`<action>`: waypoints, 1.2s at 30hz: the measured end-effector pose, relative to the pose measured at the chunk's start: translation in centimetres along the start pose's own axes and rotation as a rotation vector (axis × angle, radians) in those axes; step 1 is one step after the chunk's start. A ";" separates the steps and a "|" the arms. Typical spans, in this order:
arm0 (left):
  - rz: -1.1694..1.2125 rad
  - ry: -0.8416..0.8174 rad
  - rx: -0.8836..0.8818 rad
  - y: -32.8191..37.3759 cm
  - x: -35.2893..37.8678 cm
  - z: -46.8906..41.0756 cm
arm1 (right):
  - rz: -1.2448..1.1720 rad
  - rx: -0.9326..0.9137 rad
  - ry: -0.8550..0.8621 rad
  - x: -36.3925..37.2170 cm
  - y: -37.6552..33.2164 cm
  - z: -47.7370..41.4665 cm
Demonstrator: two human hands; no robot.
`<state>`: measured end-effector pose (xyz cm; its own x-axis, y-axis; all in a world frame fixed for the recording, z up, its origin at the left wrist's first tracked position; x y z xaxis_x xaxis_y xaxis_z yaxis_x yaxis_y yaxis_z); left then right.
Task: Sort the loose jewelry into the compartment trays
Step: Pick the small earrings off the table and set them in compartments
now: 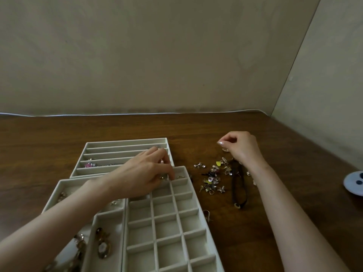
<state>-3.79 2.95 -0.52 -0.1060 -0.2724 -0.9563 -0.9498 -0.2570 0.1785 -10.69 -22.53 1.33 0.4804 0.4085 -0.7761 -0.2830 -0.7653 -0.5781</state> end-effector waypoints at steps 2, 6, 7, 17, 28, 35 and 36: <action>0.025 0.019 -0.005 -0.1 0.1 0.0 | -0.002 0.053 0.036 -0.6 1.0 -0.2; 0.067 0.098 -0.015 -0.7 0.3 0.0 | 0.004 0.102 0.026 -0.3 2.1 -0.6; 0.069 0.111 -0.019 -0.8 0.3 0.1 | 0.014 0.106 0.036 -0.2 2.3 -0.7; 0.115 0.195 -0.029 -0.9 0.2 0.1 | 0.297 0.033 -0.030 2.3 3.6 -1.1; 0.151 0.280 -0.045 -0.8 0.0 0.1 | 0.271 -0.044 0.032 2.4 2.3 -0.9; 0.355 0.342 -0.165 -0.5 -0.3 -0.2 | -0.373 -0.176 -0.260 3.0 -4.6 2.4; 0.383 0.331 -0.181 -0.4 -0.3 -0.2 | -0.399 -0.195 -0.300 3.4 -5.4 2.9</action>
<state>-3.35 2.93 -0.21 -0.3086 -0.6485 -0.6959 -0.7925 -0.2292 0.5651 -9.94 -15.54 1.07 0.2522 0.7890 -0.5603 0.0465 -0.5882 -0.8074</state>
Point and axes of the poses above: each hand's wrist, its own z-axis away from the middle knuckle, its own x-axis out of the palm, y = z × x, the point moved 2 cm from there along -z, towards the middle knuckle, and after that the axes turned 3 degrees about z, right-handed, at the moved point
